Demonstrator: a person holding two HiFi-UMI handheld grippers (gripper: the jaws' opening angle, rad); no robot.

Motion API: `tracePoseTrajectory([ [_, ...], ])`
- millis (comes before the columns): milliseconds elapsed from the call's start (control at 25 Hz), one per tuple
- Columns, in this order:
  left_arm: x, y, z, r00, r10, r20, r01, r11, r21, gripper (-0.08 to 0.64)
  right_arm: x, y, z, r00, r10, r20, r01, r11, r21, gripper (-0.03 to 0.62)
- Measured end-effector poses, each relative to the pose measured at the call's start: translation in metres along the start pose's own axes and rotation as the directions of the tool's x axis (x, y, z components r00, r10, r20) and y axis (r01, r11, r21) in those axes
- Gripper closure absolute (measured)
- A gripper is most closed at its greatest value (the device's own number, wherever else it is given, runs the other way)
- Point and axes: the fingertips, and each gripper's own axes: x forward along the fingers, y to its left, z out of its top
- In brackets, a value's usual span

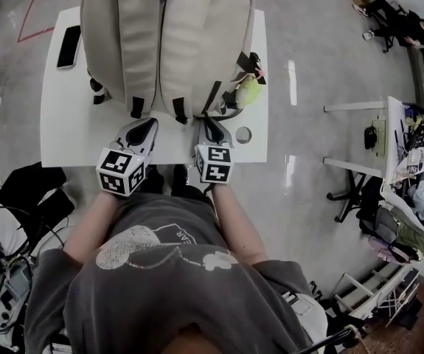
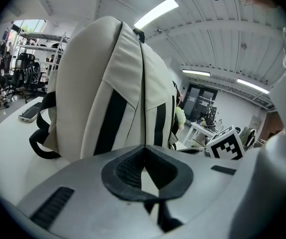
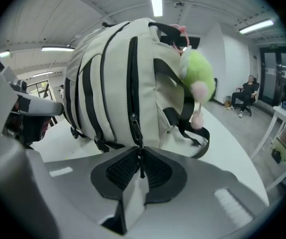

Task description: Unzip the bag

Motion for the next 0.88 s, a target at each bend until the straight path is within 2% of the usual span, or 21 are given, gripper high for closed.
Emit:
tracePoseTrajectory([
  [400, 0.003, -0.005, -0.019, 0.999, -0.011, -0.037, 0.010, 1.000, -0.015, 0.554, 0.002, -0.004, -0.043, 0.979, 0.013, -0.203, -0.014, 1.000, -0.002, 0.558],
  [560, 0.001, -0.008, -0.022, 0.999, -0.012, -0.042, 0.011, 1.000, -0.022, 0.554, 0.002, -0.003, -0.043, 0.975, 0.014, -0.221, -0.015, 1.000, -0.001, 0.558],
  [880, -0.003, -0.014, -0.021, 1.000, -0.008, -0.030, 0.008, 1.000, -0.013, 0.554, 0.001, -0.003, -0.043, 0.981, 0.039, -0.189, -0.032, 0.999, 0.037, 0.555],
])
